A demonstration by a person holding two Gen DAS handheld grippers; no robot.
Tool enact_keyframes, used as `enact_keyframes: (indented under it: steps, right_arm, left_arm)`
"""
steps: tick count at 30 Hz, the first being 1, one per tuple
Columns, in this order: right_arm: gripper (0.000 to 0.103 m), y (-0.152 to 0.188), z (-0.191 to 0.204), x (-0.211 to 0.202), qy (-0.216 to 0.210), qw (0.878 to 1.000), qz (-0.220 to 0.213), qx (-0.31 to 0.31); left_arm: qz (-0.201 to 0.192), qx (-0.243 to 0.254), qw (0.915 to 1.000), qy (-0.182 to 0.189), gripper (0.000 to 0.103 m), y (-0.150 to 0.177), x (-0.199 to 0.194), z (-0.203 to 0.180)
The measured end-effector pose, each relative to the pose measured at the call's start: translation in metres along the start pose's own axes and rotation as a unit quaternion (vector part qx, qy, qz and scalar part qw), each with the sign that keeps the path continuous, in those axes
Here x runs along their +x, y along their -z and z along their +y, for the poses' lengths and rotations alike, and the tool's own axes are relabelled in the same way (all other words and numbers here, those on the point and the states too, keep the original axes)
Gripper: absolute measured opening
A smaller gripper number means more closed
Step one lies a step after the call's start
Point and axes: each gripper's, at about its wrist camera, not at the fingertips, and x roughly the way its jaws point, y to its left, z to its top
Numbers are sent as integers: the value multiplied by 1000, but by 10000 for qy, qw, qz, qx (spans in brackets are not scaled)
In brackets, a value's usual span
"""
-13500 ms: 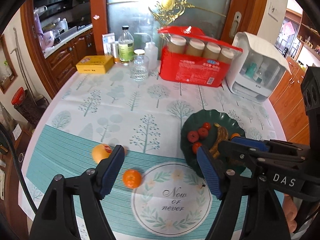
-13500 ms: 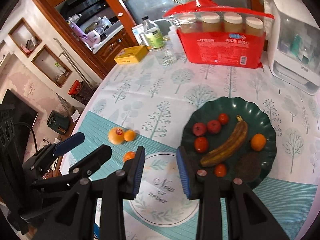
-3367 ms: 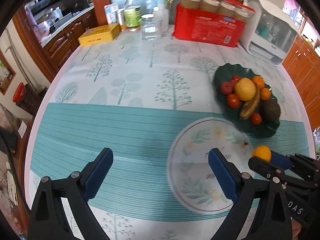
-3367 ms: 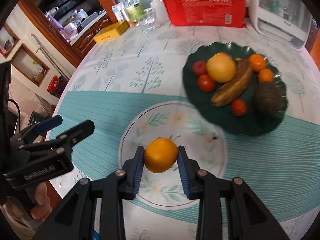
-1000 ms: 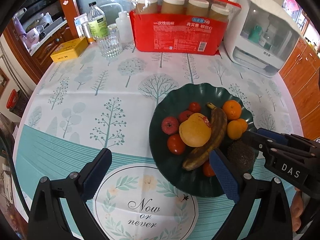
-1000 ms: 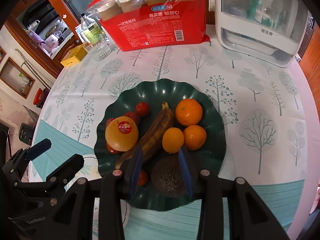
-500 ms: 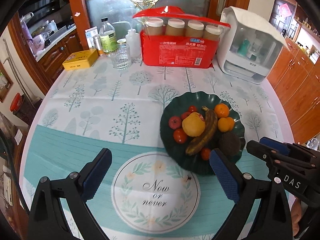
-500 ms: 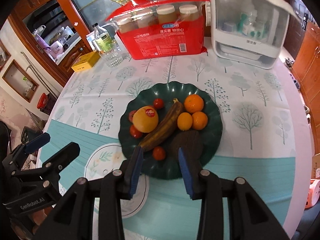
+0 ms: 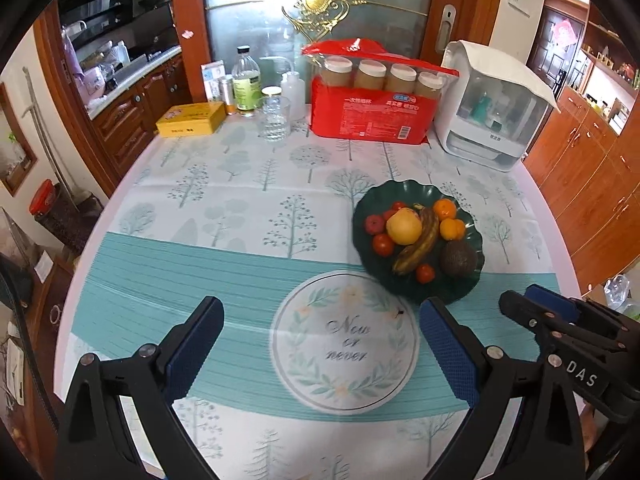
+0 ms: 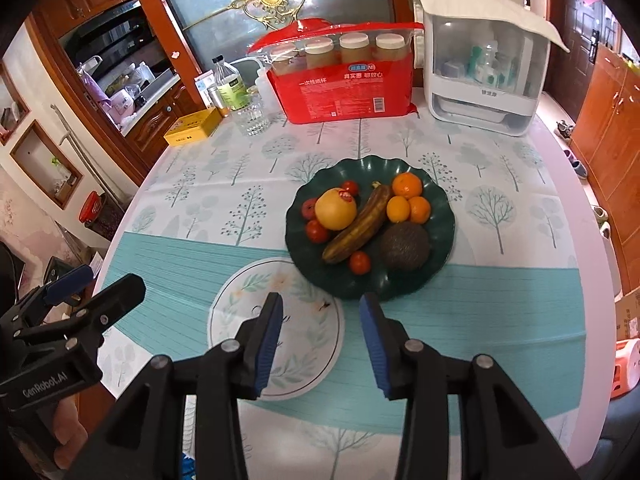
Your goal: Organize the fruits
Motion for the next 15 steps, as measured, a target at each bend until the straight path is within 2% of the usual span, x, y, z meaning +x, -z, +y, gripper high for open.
enact_keyframes:
  steps: [8, 15]
  right_arm:
    - [44, 24, 23, -16, 243, 9994, -196, 145]
    - [45, 38, 36, -24, 338, 9987, -263, 293]
  left_arm:
    - [32, 50, 10000, -6, 98, 25, -14, 22]
    - [-87, 179, 9998, -31, 98, 33, -23, 26]
